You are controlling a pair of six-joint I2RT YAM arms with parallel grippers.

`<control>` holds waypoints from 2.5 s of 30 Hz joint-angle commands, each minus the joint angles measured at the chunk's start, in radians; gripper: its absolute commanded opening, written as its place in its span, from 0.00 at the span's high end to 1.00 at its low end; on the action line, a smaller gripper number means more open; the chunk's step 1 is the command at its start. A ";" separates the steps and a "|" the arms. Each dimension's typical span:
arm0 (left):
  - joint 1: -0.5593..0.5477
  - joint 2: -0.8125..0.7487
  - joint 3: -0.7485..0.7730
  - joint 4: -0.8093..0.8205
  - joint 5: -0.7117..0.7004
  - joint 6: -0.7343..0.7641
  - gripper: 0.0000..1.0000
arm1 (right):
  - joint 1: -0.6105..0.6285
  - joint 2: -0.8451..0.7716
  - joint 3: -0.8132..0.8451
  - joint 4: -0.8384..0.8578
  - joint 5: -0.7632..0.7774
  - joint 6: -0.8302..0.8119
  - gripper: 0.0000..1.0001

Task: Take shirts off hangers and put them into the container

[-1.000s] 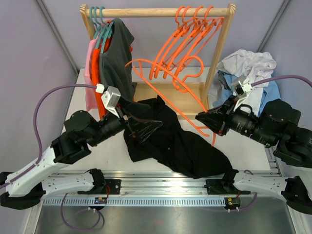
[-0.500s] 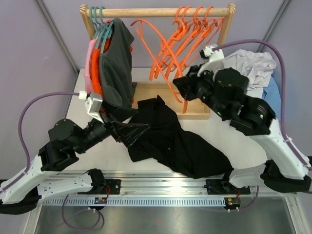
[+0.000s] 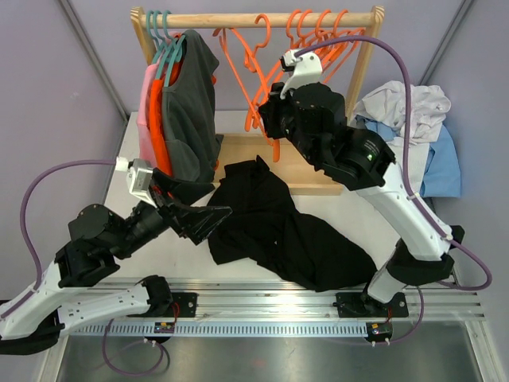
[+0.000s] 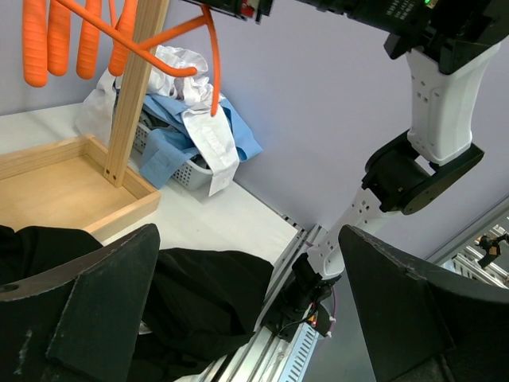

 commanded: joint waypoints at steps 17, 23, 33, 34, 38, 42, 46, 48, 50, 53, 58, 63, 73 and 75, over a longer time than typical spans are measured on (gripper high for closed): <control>-0.004 -0.090 -0.042 0.022 -0.039 -0.026 0.01 | -0.112 0.215 0.276 0.146 0.150 -0.049 1.00; -0.004 -0.079 -0.039 0.024 -0.036 -0.024 0.01 | -0.198 0.226 0.296 0.156 0.084 -0.024 1.00; -0.004 -0.071 -0.036 0.027 -0.038 -0.024 0.01 | -0.294 0.281 0.364 0.106 -0.111 0.032 1.00; -0.004 -0.070 -0.036 0.030 -0.036 -0.026 0.01 | -0.301 0.295 0.380 0.080 -0.144 0.039 1.00; -0.004 -0.070 -0.038 0.033 -0.036 -0.026 0.01 | -0.308 0.309 0.382 0.024 -0.180 0.049 1.00; -0.006 -0.068 -0.038 0.035 -0.035 -0.023 0.01 | -0.311 0.317 0.352 -0.023 -0.218 0.052 1.00; -0.004 -0.068 -0.039 0.036 -0.035 -0.020 0.01 | -0.310 0.318 0.309 -0.061 -0.258 0.063 1.00; -0.006 -0.068 -0.041 0.036 -0.036 -0.020 0.01 | -0.311 0.318 0.301 -0.075 -0.276 0.065 1.00; -0.004 -0.068 -0.041 0.038 -0.038 -0.020 0.01 | -0.311 0.320 0.290 -0.081 -0.287 0.069 1.00; -0.004 -0.065 -0.041 0.039 -0.038 -0.017 0.01 | -0.310 0.326 0.285 -0.081 -0.277 0.060 1.00; -0.004 -0.065 -0.041 0.036 -0.041 -0.017 0.01 | -0.310 0.332 0.282 -0.106 -0.257 0.045 1.00; -0.004 -0.068 -0.044 0.035 -0.045 -0.017 0.01 | -0.290 0.233 0.185 -0.071 -0.318 -0.016 0.35; -0.003 -0.047 -0.062 0.021 -0.059 -0.017 0.01 | -0.082 -0.361 -0.614 0.292 -0.588 -0.064 0.01; -0.004 -0.041 -0.067 0.013 -0.065 -0.017 0.01 | -0.060 -0.435 -0.799 0.316 -0.573 -0.029 0.01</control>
